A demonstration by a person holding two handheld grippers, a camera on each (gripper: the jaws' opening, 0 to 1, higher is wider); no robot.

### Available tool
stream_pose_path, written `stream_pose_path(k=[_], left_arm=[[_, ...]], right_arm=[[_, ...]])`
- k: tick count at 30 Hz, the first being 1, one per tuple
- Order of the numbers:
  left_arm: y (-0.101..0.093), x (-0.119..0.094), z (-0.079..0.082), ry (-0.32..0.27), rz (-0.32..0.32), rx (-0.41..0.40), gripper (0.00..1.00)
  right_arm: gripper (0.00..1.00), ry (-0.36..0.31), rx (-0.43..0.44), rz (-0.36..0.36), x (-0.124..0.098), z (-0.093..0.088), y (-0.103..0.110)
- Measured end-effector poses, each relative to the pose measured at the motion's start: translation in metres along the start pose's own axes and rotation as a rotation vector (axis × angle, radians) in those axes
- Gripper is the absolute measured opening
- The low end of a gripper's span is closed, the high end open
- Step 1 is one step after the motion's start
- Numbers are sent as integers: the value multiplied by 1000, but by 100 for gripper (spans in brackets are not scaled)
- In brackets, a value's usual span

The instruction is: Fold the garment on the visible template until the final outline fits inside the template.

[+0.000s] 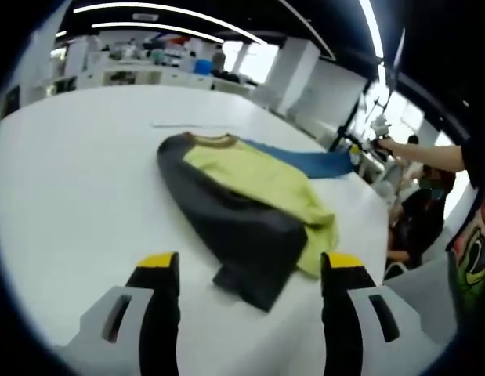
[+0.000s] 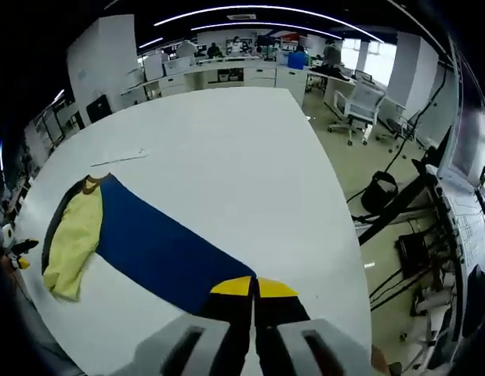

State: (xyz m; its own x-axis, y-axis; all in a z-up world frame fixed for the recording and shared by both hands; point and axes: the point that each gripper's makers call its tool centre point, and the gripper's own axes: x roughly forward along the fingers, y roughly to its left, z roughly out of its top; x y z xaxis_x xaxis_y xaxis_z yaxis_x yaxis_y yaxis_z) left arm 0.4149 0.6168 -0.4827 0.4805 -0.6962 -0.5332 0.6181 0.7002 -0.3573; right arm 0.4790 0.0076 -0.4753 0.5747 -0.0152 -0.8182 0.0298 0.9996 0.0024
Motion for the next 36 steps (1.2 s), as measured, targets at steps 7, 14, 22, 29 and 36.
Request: stream_pose_path(k=[7, 14, 22, 29, 36], left_arm=[[4, -1, -7, -1, 21, -27, 69], [9, -2, -11, -2, 41, -41, 70], [14, -4, -11, 0, 55, -43, 70], [18, -9, -8, -14, 69, -45, 70], [18, -14, -11, -12, 74, -50, 70]], right_arm=[[0, 28, 20, -16, 20, -18, -2], [0, 41, 43, -32, 34, -28, -6], [0, 54, 46, -44, 42, -31, -9], [0, 21, 15, -27, 41, -27, -4], [5, -51, 14, -13, 28, -24, 0]])
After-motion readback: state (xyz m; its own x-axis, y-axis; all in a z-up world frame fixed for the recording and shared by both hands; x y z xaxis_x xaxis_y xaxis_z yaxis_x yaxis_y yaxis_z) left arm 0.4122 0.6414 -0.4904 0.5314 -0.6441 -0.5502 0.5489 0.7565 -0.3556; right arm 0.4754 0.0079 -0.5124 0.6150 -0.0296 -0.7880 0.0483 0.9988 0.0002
